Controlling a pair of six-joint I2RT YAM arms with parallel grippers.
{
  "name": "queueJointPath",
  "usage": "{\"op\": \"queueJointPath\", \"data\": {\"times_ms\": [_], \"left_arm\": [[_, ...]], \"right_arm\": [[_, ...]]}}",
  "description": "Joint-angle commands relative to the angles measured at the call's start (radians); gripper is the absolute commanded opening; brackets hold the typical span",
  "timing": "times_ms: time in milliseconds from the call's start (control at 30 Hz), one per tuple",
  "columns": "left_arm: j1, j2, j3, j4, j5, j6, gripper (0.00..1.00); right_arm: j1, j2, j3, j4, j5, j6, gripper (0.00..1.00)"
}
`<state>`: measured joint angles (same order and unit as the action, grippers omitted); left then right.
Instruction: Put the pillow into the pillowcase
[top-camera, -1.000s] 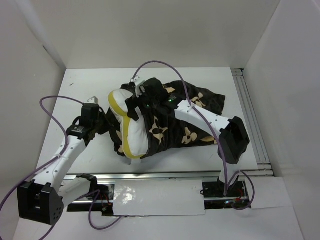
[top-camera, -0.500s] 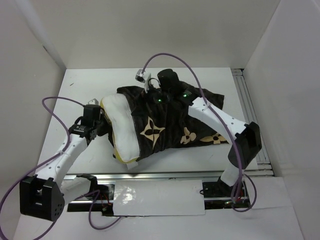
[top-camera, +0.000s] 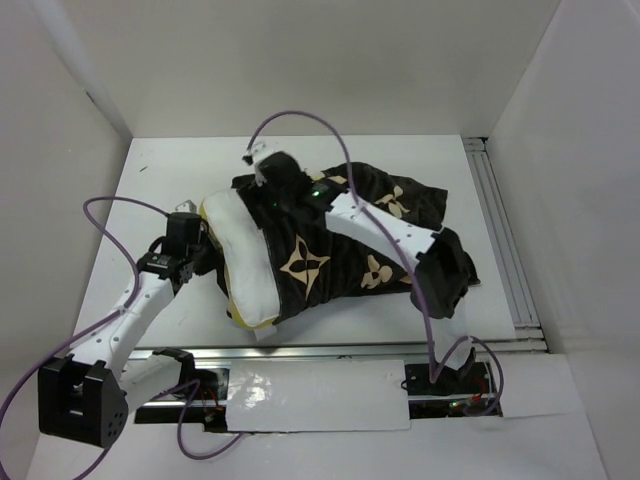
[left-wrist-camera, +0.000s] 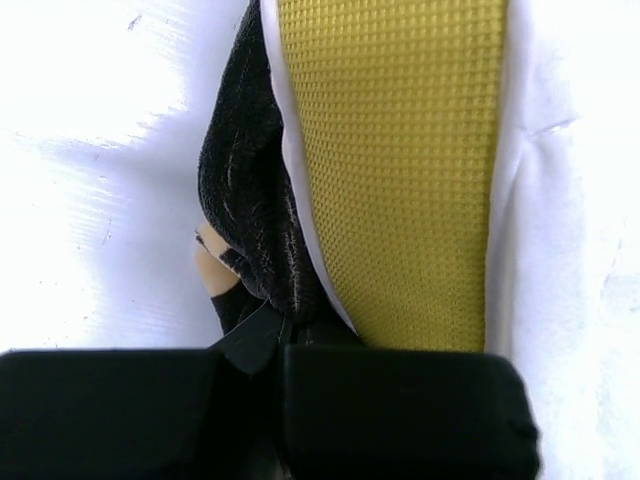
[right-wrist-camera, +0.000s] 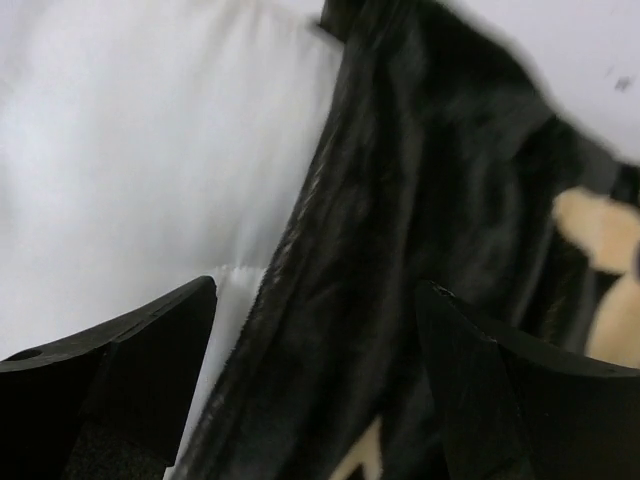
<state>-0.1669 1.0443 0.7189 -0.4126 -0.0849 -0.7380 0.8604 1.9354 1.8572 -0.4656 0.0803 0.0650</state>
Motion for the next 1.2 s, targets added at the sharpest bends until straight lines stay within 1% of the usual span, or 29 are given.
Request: {"op": "queueJointPath", "data": {"times_ms": [0,100,133,200,233,267,300,333,367,400,500,533,567,600,633,667,700,733,833,867,900,933,967,1000,1033,1067,1100,1167], "left_arm": [[0.003,-0.038,0.013,0.054,-0.035,-0.003,0.00],[0.003,-0.038,0.013,0.054,-0.035,-0.003,0.00],[0.003,-0.038,0.013,0.054,-0.035,-0.003,0.00],[0.003,-0.038,0.013,0.045,-0.035,-0.003,0.00],[0.003,-0.038,0.013,0.044,-0.035,-0.003,0.00],[0.003,-0.038,0.013,0.044,-0.035,-0.003,0.00],[0.003,-0.047,0.022,0.044,-0.035,-0.003,0.00],[0.003,-0.047,0.022,0.035,-0.035,-0.003,0.00],[0.003,-0.047,0.022,0.035,-0.035,-0.003,0.00],[0.003,-0.056,0.031,0.035,-0.035,-0.003,0.00],[0.003,-0.066,0.031,0.035,-0.035,-0.003,0.00],[0.003,-0.066,0.031,0.035,-0.035,-0.003,0.00],[0.003,-0.066,0.031,0.035,-0.024,-0.003,0.00],[0.003,-0.066,0.031,0.035,-0.024,-0.003,0.00],[0.003,-0.066,0.043,0.044,-0.010,-0.003,0.00],[0.003,-0.066,0.043,0.044,-0.010,-0.003,0.00],[-0.006,-0.047,0.054,0.044,-0.010,-0.012,0.00],[-0.006,-0.035,0.068,0.057,0.002,-0.012,0.00],[-0.016,0.011,0.086,0.103,0.027,-0.023,0.00],[-0.026,0.051,0.086,0.115,0.037,-0.032,0.00],[-0.035,0.074,0.102,0.124,0.037,-0.032,0.00],[-0.036,0.098,0.126,0.139,0.037,-0.041,0.00],[-0.051,0.146,0.138,0.140,0.025,-0.041,0.00],[-0.051,0.167,0.154,0.140,0.016,-0.041,0.00],[-0.062,0.184,0.180,0.140,0.016,-0.050,0.00],[-0.072,0.209,0.180,0.140,0.025,-0.051,0.00],[-0.072,0.209,0.191,0.153,0.025,-0.051,0.00],[-0.097,0.221,0.200,0.187,0.037,-0.061,0.00]], "right_arm": [[0.104,0.056,0.074,-0.151,0.266,0.050,0.87],[0.159,0.091,0.074,-0.162,0.364,0.061,0.87],[0.160,0.100,0.074,-0.177,0.415,0.061,0.87],[0.170,0.141,0.089,-0.234,0.496,0.111,0.86],[0.170,0.157,0.112,-0.261,0.541,0.131,0.84],[0.170,0.172,0.126,-0.293,0.634,0.156,0.81],[0.170,0.197,0.137,-0.353,0.671,0.197,0.74],[0.170,0.197,0.137,-0.375,0.711,0.217,0.71],[0.170,0.207,0.137,-0.392,0.770,0.235,0.65],[0.170,0.208,0.137,-0.419,0.771,0.260,0.61],[0.131,0.208,0.102,-0.432,0.751,0.283,0.58],[0.121,0.208,0.079,-0.423,0.751,0.283,0.50],[0.109,0.195,0.079,-0.412,0.734,0.283,0.35],[0.109,0.180,0.079,-0.385,0.734,0.283,0.14],[0.109,0.157,0.079,-0.331,0.705,0.213,0.00],[0.109,0.157,0.079,-0.331,0.678,0.213,0.00],[0.109,0.130,0.079,-0.267,0.656,0.178,0.00],[0.121,0.114,0.097,-0.237,0.630,0.124,0.00],[0.131,0.044,0.141,-0.133,0.344,0.004,0.00],[0.131,0.024,0.155,-0.107,0.241,-0.019,0.00],[0.131,-0.007,0.174,-0.081,0.066,-0.030,0.00],[0.131,-0.007,0.194,-0.065,-0.014,-0.030,0.00],[0.131,-0.019,0.247,-0.065,-0.083,-0.030,0.00],[0.131,-0.019,0.275,-0.065,-0.208,-0.030,0.00],[0.131,-0.019,0.298,-0.065,-0.253,-0.042,0.00],[0.121,-0.030,0.330,-0.065,-0.346,-0.051,0.00],[0.121,-0.030,0.339,-0.051,-0.385,-0.051,0.00],[0.109,-0.030,0.382,-0.041,-0.509,-0.041,0.00]]}}
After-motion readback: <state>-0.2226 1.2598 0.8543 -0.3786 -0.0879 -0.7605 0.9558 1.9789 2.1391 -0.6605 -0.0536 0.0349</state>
